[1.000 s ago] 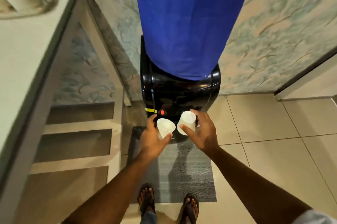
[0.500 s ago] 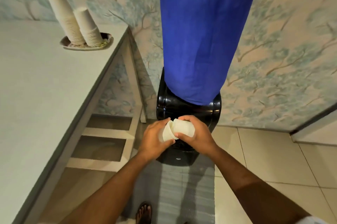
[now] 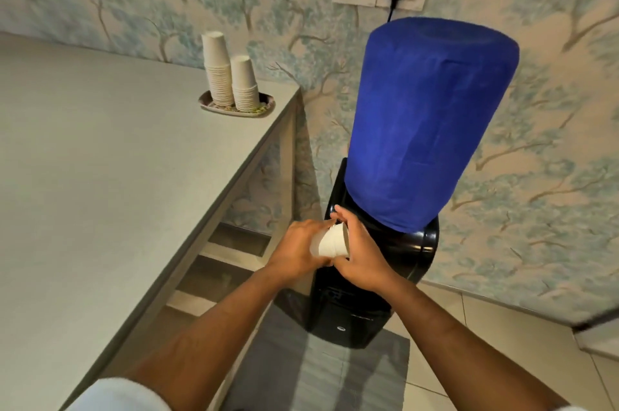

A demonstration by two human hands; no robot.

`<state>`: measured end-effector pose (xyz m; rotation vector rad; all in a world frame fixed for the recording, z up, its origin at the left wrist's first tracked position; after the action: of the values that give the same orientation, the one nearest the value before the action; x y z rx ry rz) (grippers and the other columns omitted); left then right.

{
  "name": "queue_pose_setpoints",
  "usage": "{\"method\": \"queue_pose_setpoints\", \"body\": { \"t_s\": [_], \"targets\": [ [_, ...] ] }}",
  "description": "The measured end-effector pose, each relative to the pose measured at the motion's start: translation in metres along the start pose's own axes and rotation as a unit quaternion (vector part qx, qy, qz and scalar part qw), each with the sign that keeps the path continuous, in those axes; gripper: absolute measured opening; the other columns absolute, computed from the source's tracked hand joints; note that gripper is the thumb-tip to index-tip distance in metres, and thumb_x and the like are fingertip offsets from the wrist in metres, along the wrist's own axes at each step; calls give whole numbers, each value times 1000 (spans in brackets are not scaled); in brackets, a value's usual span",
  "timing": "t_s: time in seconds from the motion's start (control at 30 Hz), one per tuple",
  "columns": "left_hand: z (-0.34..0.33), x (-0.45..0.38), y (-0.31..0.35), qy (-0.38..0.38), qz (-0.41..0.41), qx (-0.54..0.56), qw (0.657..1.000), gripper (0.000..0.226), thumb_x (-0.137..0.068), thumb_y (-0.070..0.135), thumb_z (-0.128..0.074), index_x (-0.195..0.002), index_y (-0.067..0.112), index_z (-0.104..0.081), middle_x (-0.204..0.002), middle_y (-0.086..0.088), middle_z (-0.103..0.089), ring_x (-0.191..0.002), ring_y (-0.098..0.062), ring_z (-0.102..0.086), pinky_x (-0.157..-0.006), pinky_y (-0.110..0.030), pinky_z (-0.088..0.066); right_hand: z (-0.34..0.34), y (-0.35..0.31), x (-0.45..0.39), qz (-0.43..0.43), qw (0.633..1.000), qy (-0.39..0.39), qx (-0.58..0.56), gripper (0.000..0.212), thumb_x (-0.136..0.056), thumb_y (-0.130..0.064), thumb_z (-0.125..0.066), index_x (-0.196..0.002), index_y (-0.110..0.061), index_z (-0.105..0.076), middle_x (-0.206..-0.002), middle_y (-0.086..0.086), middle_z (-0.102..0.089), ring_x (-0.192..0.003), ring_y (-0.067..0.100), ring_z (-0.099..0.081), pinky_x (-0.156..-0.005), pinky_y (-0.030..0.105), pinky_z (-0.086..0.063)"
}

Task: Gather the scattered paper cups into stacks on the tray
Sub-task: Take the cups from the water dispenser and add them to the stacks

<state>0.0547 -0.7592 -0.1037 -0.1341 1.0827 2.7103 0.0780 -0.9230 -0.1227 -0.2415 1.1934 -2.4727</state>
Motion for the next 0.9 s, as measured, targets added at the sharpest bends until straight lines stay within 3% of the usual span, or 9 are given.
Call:
{"method": "queue_pose_setpoints", "body": {
  "t_s": [0.07,0.3,0.37,0.47,0.53,0.67,0.77,0.9],
  "targets": [
    [10,-8,3,-2,-26,4,1000,79,-65,16,-90,-139,16,-61,-130,-7,-67,-120,-21,-61,-106,-39,-43,-4,-9,-8,-14,999,-1,-30,110,-71,0,-70,-159,-32,-14,-159,-8,-36,-144,11,-39,-118,35,-40],
    [52,-30,-21,-14,-72,29,997,74,-68,12,-89,-137,16,-62,-122,-7,-65,-111,-18,-63,-95,-24,-48,-29,-43,-40,-47,992,13,-118,112,-77,13,-63,-163,-23,-1,-167,-1,-22,-151,14,-29,-122,41,-35],
    [64,-35,-30,-13,-85,34,996,77,-66,15,-91,-138,16,-62,-123,-5,-65,-111,-14,-63,-94,-20,-47,-35,-54,-49,-51,984,21,-172,112,-76,12,-62,-163,-25,-1,-166,-2,-21,-150,16,-31,-119,44,-40],
    [83,-46,-48,-8,-101,62,993,88,-60,28,-95,-138,20,-56,-128,4,-64,-115,-6,-60,-96,-30,-52,-43,-71,-67,-62,968,48,-239,114,-64,1,-57,-162,-33,-9,-156,-2,-31,-137,19,-44,-89,28,-58],
    [92,-52,-59,6,-95,78,992,91,-59,39,-95,-136,26,-47,-128,10,-60,-114,-2,-59,-92,-31,-55,-45,-79,-78,-60,960,62,-265,110,-61,-2,-55,-159,-35,-19,-154,-4,-35,-130,14,-48,-80,23,-55],
    [118,-63,-86,82,-57,71,992,99,-54,51,-93,-132,33,-35,-125,12,-47,-108,-4,-55,-83,-23,-55,-50,-95,-103,-18,966,81,-243,89,-71,-6,-66,-145,-49,-40,-144,-8,-45,-123,13,-55,-84,23,-57],
    [139,-72,-104,106,-66,56,991,93,-55,51,-93,-126,32,-35,-125,7,-43,-107,-7,-53,-82,-20,-56,-51,-106,-122,6,974,100,-202,72,-79,-14,-79,-133,-53,-50,-138,-12,-53,-126,10,-56,-97,35,-58],
    [170,-84,-120,110,-86,21,990,86,-59,53,-90,-124,27,-41,-132,2,-45,-112,-12,-51,-87,-25,-58,-57,-124,-146,-10,975,107,-194,62,-74,-46,-87,-128,-44,-56,-129,-10,-61,-118,12,-61,-95,37,-60]
  ]
}}
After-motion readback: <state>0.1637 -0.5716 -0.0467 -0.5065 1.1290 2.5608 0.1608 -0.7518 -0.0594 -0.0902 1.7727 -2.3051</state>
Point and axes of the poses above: each hand's wrist, its own x-axis away from the middle knuckle, its own z-axis out of the back of the hand, y = z × x, the point moved 2 cm from there along -x, towards the middle knuckle
